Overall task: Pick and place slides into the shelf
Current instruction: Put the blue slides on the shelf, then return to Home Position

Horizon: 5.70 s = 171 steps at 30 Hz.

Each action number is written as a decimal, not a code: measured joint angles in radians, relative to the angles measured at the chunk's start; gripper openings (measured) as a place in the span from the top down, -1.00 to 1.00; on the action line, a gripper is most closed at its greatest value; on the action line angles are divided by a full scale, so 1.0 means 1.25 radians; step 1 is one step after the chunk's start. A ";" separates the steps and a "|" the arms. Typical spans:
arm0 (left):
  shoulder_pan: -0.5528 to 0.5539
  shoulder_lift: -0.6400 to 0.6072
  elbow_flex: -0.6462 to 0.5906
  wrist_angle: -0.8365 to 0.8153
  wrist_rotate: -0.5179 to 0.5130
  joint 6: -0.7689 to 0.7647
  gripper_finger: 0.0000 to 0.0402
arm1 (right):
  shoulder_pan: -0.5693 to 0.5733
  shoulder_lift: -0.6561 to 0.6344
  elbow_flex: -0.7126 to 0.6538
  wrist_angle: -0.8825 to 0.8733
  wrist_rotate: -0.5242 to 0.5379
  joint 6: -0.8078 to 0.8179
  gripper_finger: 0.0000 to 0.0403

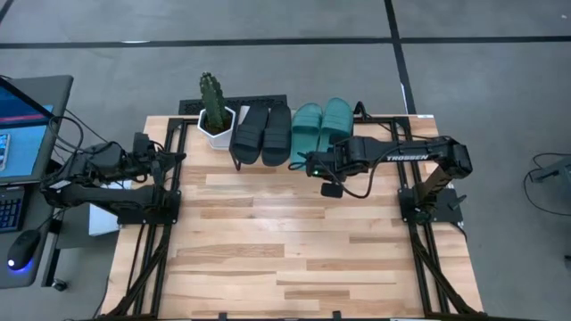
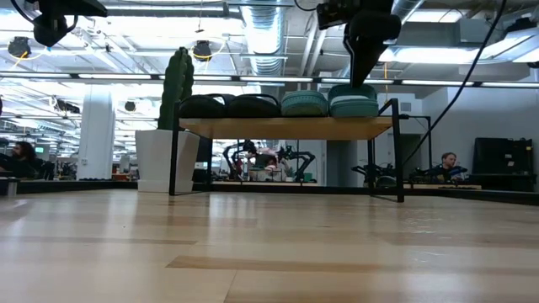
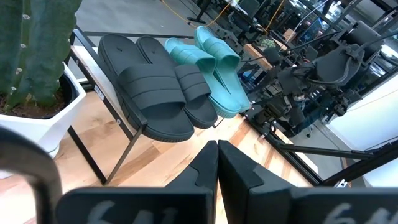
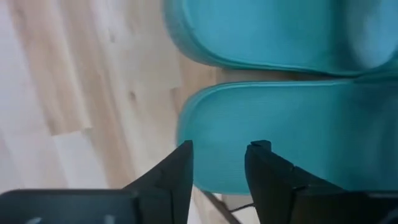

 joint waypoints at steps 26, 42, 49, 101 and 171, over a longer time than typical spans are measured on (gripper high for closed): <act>0.000 0.000 0.000 0.000 0.000 0.000 1.00 | -0.153 -0.050 0.003 -0.196 0.136 0.238 1.00; 0.000 0.000 0.000 0.000 0.000 0.000 1.00 | -0.319 -0.049 0.003 -0.028 0.026 0.098 1.00; 0.000 0.000 0.000 0.000 0.000 0.000 1.00 | -0.336 -0.049 0.003 0.000 0.013 0.082 1.00; 0.000 0.000 0.000 0.000 0.000 0.000 1.00 | -0.309 0.072 0.006 0.293 0.128 0.134 1.00; 0.000 0.000 0.000 0.000 0.000 0.000 1.00 | 0.059 -0.999 -1.213 1.310 -0.321 -0.083 1.00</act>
